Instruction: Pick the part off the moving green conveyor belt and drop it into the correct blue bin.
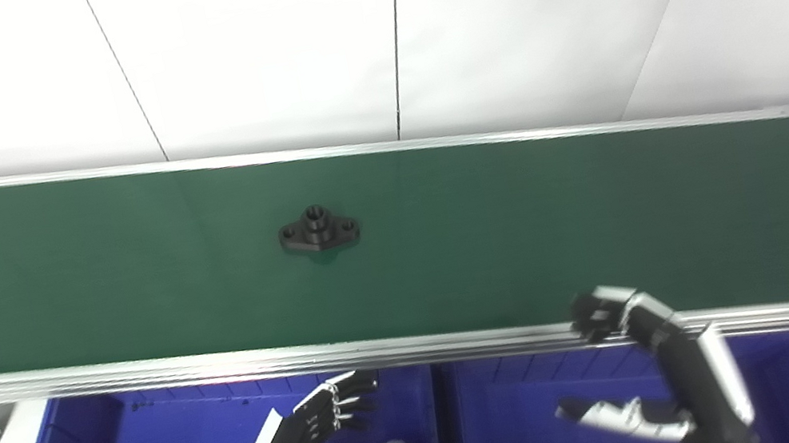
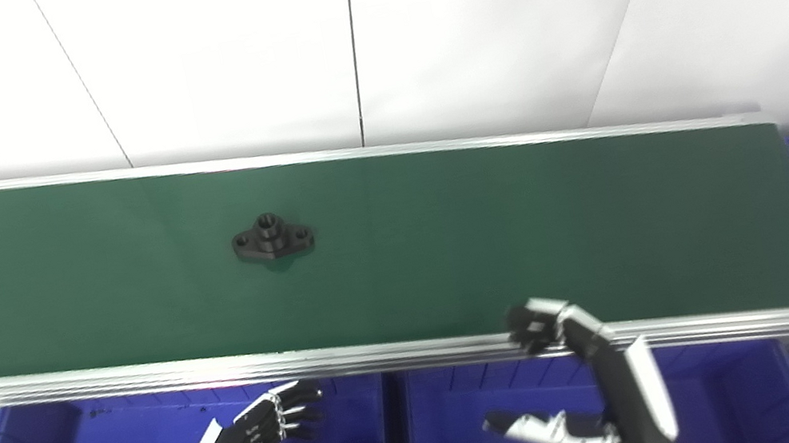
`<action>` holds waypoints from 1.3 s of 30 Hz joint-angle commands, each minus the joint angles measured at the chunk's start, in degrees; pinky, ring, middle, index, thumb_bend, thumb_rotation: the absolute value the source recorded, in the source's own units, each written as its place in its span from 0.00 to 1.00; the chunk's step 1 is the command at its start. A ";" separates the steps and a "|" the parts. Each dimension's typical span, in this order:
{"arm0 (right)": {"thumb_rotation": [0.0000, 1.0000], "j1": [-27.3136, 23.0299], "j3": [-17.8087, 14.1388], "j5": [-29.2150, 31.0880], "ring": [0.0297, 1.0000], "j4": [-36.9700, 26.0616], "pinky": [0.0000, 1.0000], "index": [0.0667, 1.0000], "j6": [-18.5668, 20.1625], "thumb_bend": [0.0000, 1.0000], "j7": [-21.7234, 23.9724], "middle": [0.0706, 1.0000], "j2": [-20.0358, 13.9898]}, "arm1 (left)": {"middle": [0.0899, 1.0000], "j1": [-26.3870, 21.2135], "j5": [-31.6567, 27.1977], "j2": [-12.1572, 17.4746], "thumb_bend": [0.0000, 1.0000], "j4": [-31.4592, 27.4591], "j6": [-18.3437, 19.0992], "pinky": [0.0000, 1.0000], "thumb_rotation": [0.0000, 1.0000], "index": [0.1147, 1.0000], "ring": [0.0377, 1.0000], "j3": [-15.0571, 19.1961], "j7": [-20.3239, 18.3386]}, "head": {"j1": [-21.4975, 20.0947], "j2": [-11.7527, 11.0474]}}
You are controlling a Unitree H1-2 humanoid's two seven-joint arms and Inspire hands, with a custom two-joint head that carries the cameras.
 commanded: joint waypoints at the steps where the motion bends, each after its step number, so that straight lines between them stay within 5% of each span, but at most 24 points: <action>1: 0.17 -2.38 -1.04 0.24 0.57 -3.87 0.53 0.67 -0.64 0.77 0.90 0.64 -0.44 | 0.78 -0.66 -0.65 0.01 0.85 -0.68 -1.95 0.65 0.13 0.76 0.72 0.05 0.16 | -0.01 -0.15; 11: 0.17 -14.96 -4.56 -3.67 0.50 -9.46 0.44 0.66 9.45 0.77 4.15 0.59 -2.02 | 0.78 -0.90 -0.73 -0.23 0.85 -0.46 -1.93 0.65 0.11 0.75 0.74 -0.01 0.12 | 0.30 -0.29; 19: 0.22 -24.99 -3.10 -11.21 0.54 -8.51 0.47 0.66 19.25 0.82 10.55 0.62 -5.56 | 0.79 -1.17 -0.43 0.10 0.84 -0.44 -1.93 0.67 0.12 0.77 0.76 -0.02 0.11 | -0.27 -0.21; 35: 0.21 -36.71 1.96 -18.37 0.57 1.79 0.49 0.63 18.41 0.83 12.53 0.62 -5.25 | 0.77 -1.68 1.92 1.00 0.84 -0.88 -1.95 0.64 0.13 0.75 0.73 -1.74 3.62 | -0.42 -0.25; 39: 0.25 -39.61 4.15 -21.64 0.66 6.44 0.57 0.64 18.88 0.84 12.86 0.66 -5.56 | 0.77 -1.99 2.08 1.15 0.85 -0.49 -1.95 0.65 0.13 0.74 0.73 -2.30 4.21 | -0.24 -0.47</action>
